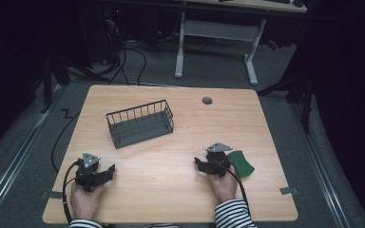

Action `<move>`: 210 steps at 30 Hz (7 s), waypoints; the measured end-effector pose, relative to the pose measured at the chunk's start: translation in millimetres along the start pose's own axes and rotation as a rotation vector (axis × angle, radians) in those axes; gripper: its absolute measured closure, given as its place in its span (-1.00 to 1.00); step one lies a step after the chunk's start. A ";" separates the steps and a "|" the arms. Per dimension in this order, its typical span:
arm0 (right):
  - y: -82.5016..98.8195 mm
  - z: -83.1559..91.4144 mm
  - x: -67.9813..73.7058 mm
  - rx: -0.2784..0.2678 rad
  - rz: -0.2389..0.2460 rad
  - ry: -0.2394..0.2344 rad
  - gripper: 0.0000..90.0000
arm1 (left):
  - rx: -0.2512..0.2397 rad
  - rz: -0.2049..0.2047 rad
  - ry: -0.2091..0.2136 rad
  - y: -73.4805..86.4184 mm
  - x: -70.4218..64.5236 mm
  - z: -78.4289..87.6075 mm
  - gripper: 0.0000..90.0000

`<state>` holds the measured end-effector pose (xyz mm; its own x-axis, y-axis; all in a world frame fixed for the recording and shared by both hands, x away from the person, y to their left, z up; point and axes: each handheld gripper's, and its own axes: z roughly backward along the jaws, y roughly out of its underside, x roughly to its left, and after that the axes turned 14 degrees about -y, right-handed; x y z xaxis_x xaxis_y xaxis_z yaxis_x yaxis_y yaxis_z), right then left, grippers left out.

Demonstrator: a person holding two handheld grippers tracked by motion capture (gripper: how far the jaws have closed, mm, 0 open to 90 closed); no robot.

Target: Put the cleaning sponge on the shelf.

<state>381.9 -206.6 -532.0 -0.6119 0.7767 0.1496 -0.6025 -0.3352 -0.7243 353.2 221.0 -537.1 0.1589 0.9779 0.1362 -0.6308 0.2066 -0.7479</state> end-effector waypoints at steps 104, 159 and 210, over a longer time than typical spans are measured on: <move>-127.6 -88.7 -1.1 0.089 -0.051 -0.102 0.92 | 0.038 0.009 0.103 -71.5 -7.7 -34.3 0.90; -20.1 32.6 -4.2 0.095 -0.093 -0.084 0.92 | 0.029 -0.111 0.319 -35.3 -96.0 26.7 0.87; 31.9 110.2 -57.4 -0.004 -0.136 0.105 -0.38 | 0.072 -0.049 0.005 -21.5 -13.7 -10.6 -0.35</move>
<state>341.3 -320.6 -489.6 -0.4681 0.8661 0.1751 -0.6738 -0.2216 -0.7049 372.6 202.8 -529.8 0.1948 0.9663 0.1684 -0.6751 0.2566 -0.6917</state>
